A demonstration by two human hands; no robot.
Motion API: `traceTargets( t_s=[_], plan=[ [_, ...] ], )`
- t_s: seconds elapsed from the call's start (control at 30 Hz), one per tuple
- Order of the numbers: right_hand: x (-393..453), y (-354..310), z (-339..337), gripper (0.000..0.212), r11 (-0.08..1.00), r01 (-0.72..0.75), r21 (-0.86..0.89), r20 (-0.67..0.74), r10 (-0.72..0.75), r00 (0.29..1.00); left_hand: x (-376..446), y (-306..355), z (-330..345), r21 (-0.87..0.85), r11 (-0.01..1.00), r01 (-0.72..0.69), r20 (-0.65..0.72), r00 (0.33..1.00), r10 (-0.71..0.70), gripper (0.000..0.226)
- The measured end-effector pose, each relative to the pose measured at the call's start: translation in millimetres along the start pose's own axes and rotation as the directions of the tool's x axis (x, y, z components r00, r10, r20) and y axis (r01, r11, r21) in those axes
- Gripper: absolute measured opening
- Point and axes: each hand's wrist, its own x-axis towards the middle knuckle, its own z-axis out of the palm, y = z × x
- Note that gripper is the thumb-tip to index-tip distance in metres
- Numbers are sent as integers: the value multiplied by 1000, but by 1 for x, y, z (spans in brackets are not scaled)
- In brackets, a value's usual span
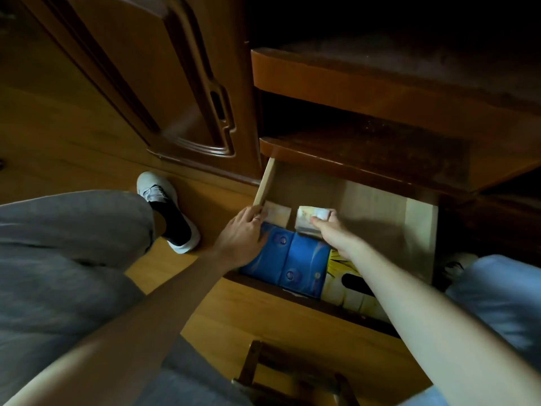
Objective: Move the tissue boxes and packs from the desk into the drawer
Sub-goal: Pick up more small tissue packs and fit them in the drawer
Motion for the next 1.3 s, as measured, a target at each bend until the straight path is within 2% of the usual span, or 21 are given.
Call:
traceTargets(
  t_s=[0.13,0.2,0.3,0.43,0.53,0.63,0.7,0.77,0.9,1.0,1.13,1.2,1.3],
  plan=[
    [16,0,14,74,990,-32,-135,113,48,992,2,0,5,46,998,-31,-12,999,31,53],
    [24,2,18,75,979,-52,-196,159,84,984,4,1,6,45,999,-30,-13,999,31,52],
    [30,5,15,79,956,-64,-286,123,102,987,9,3,7,56,998,-18,-16,1000,19,52],
    [34,11,12,90,993,-36,-111,54,42,998,12,5,8,56,998,-1,-39,999,3,51],
    [38,8,17,79,984,22,-177,52,-12,999,13,7,7,70,998,6,-46,999,-3,51],
    [40,6,26,68,960,35,-278,47,-23,999,13,7,5,271,958,-91,-72,991,115,48],
    [40,7,28,68,951,57,-302,36,-48,998,19,10,7,395,897,-197,-27,974,226,49],
    [38,7,26,69,957,63,-283,35,-55,998,35,19,11,410,873,-263,75,964,255,59],
    [39,5,17,63,967,55,-250,35,-48,998,74,39,18,337,928,-159,222,971,86,81],
    [39,9,12,55,960,81,-270,52,-69,996,85,41,25,375,920,-113,287,958,0,61],
    [39,13,8,56,957,123,-263,102,-99,990,93,41,28,430,901,-54,262,963,-67,28],
    [39,14,6,55,949,146,-280,124,-115,986,96,40,29,431,901,-45,251,965,-72,22],
    [38,13,3,54,908,192,-373,132,-153,979,98,37,33,419,906,-51,234,971,-53,28]
  ],
)
